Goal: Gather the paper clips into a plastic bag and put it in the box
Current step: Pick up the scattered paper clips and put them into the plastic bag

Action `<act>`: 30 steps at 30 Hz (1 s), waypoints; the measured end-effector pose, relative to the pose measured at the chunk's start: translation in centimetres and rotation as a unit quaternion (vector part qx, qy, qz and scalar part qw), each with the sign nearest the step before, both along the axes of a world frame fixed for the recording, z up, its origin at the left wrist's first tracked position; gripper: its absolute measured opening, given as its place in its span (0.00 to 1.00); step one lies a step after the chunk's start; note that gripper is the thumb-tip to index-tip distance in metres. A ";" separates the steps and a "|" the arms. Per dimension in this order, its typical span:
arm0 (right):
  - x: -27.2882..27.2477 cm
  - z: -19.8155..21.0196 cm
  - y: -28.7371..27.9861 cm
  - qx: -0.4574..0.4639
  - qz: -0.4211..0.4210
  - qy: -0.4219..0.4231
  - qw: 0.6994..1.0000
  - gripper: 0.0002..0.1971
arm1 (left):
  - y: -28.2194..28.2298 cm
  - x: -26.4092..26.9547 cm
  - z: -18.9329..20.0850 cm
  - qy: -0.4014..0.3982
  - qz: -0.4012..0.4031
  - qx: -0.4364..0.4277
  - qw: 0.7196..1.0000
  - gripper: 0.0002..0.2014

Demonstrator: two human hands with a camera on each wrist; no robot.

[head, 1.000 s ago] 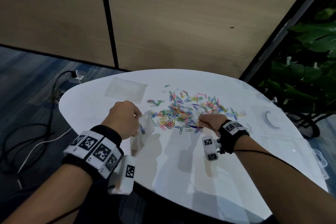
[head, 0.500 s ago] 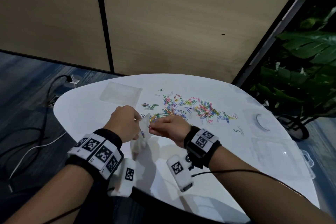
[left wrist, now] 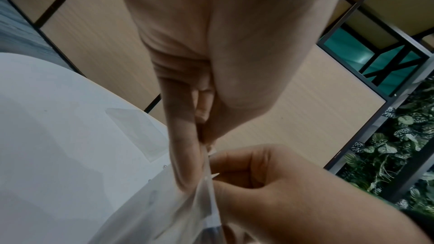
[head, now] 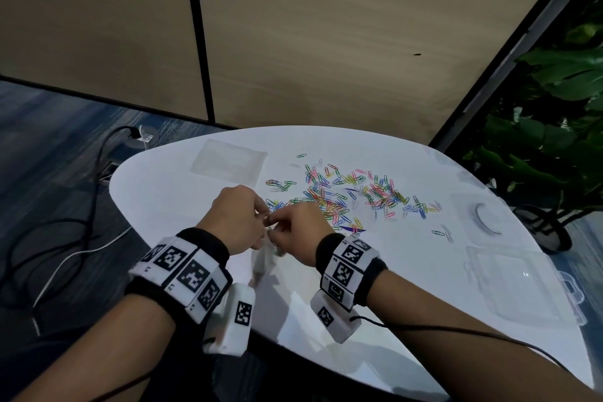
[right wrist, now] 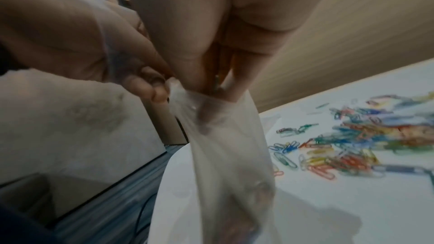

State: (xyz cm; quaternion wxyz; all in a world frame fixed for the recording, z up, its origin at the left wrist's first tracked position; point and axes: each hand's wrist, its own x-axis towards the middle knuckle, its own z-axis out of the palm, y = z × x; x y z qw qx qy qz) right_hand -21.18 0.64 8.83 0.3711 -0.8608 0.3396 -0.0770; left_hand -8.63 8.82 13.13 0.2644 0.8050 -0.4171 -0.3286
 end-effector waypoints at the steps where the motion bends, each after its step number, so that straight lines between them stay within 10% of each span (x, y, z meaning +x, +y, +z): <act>1: 0.1 0.2 0.0 -0.007 0.014 0.014 1.000 0.12 | 0.0 0.0 0.0 -0.001 0.002 -0.002 1.000 0.11; 5: 0.1 1.3 -0.6 -0.002 0.070 0.026 0.997 0.11 | 0.2 0.1 0.2 -0.007 0.012 -0.004 1.000 0.13; 11: -2.4 1.3 -4.8 0.249 -0.091 -0.121 0.957 0.08 | 0.6 1.0 0.5 -0.018 0.039 -0.010 0.999 0.11; 14: -5.6 -2.0 -9.3 0.144 -0.149 0.076 0.975 0.17 | 0.9 1.4 0.7 -0.019 0.045 -0.006 0.999 0.11; 18: -9.4 -7.1 -12.1 0.010 -0.145 0.363 0.920 0.45 | 1.1 2.1 0.8 -0.034 0.054 0.004 0.998 0.11; 30: -5.3 -10.2 -12.6 -0.128 -0.108 0.252 0.953 0.29 | 1.3 3.2 0.6 -0.058 0.060 0.014 0.996 0.13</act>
